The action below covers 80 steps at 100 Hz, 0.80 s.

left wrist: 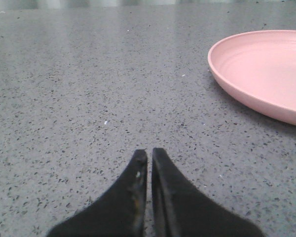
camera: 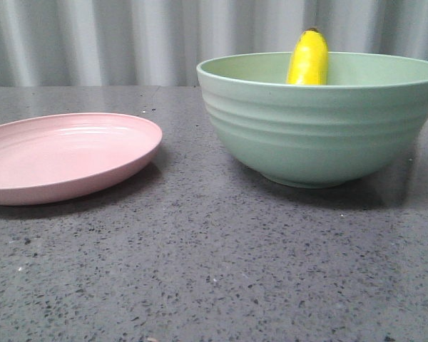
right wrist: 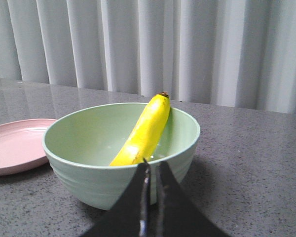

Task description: Transfer banana from pink plate to green bowl

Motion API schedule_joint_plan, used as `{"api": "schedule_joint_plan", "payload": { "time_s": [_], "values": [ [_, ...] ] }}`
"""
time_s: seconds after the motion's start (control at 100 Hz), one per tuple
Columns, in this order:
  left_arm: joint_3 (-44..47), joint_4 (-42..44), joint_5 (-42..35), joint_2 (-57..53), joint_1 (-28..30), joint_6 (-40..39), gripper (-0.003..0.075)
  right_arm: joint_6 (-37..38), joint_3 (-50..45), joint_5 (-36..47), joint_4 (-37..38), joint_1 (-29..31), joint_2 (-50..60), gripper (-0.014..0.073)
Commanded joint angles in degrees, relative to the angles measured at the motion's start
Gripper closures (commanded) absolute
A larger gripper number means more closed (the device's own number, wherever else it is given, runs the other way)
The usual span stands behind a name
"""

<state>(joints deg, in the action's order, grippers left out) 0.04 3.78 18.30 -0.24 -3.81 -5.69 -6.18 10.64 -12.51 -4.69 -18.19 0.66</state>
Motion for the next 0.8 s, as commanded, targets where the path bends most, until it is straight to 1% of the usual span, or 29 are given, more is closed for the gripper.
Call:
{"api": "schedule_joint_plan", "payload": {
  "time_s": [0.0,0.06,0.11,0.15,0.18,0.21,0.25,0.3,0.35,0.46,0.58,0.7,0.79],
  "values": [
    [0.60,-0.19,-3.55,-1.66,0.18,-0.53,0.0741,-0.21,-0.01,5.20,2.48,1.62,0.76,0.0657],
    [0.60,-0.19,-3.55,-1.66,0.18,-0.53,0.0741,-0.21,-2.29,8.04,5.12,3.82,0.76,0.0657],
    [0.60,-0.19,-3.55,-1.66,0.18,-0.53,0.0741,-0.21,-4.75,12.51,6.07,6.40,0.76,0.0657],
    [0.60,-0.19,-3.55,-1.66,0.18,-0.53,0.0741,0.17,-7.18,17.75,6.07,8.87,0.76,0.0657],
    [0.60,-0.19,-3.55,-1.66,0.18,-0.53,0.0741,1.00,-8.89,21.01,6.07,10.45,0.76,0.0657],
    [0.60,-0.19,-3.55,-1.66,0.18,-0.53,0.0741,3.36,-10.53,24.29,6.25,12.32,0.76,0.0657],
    [0.60,-0.19,-3.55,-1.66,0.18,-0.53,0.0741,6.18,-12.66,26.73,7.01,14.04,0.76,0.0657],
    [0.60,-0.19,-3.55,-1.66,0.18,-0.53,0.0741,8.40,-12.18,22.46,9.95,16.46,0.76,0.0657],
    [0.60,-0.19,-3.55,-1.66,0.18,-0.53,0.0741,9.55,-12.33,21.88,11.45,18.09,0.76,0.0657],
    [0.60,-0.19,-3.55,-1.66,0.18,-0.53,0.0741,9.82,-12.34,19.20,11.87,21.04,0.76,0.0657],
    [0.60,-0.19,-3.55,-1.66,0.18,-0.53,0.0741,9.94,-12.44,11.01,12.00,24.35,1.23,0.0657],
    [0.60,-0.19,-3.55,-1.66,0.18,-0.53,0.0741,9.84,-12.44,4.48,13.01,24.94,1.23,0.0657],
    [0.60,-0.19,-3.55,-1.66,0.18,-0.53,0.0741,9.84,-12.44,1.99,12.91,24.94,1.23,0.0657]
  ]
}}
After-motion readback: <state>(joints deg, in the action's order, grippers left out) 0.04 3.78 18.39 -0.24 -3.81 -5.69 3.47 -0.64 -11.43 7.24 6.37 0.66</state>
